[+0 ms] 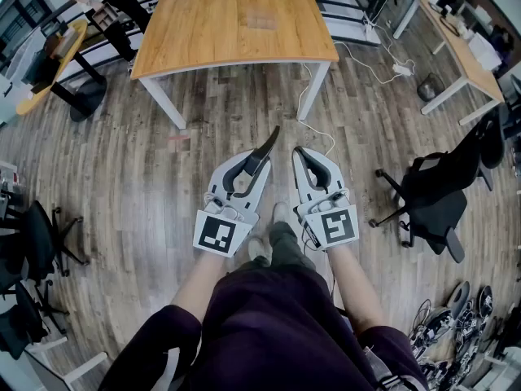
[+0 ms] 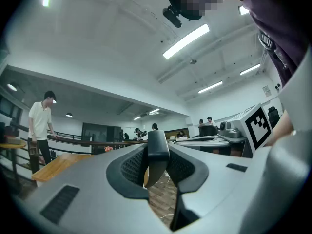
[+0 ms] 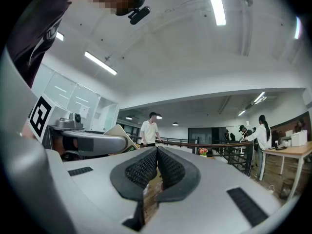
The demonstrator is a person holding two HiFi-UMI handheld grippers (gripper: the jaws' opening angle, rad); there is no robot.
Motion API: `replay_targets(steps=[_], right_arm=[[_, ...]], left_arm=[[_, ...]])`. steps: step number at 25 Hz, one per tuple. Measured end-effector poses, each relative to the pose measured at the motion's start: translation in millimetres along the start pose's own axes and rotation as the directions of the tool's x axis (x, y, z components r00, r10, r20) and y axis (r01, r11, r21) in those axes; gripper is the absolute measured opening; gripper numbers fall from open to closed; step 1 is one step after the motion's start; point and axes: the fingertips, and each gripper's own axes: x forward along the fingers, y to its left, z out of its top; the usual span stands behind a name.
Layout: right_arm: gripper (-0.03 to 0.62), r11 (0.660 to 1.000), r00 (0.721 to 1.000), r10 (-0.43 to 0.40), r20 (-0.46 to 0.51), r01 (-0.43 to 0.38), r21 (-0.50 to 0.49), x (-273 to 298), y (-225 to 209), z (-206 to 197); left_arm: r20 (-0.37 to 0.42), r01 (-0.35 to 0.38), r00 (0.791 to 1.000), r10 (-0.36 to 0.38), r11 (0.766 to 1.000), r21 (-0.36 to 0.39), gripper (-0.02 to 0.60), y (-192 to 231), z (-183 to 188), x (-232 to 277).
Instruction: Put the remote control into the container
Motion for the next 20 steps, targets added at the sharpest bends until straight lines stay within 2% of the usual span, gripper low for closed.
replay_targets(steps=[7,20], right_arm=[[0.018,1.000,1.000,0.015,-0.004,-0.015,-0.007,36.0,-31.7,-16.7],[0.018,0.998,1.000,0.017,-0.017,-0.016,0.054,110.0,-115.4,-52.0]], left_arm=[[0.009,-0.021,1.000,0.021,1.000,-0.003,0.097,26.3,-15.9,38.9],[-0.045,-0.044,0.998,0.043,0.999,-0.019,0.097,71.2,-53.8,137.6]])
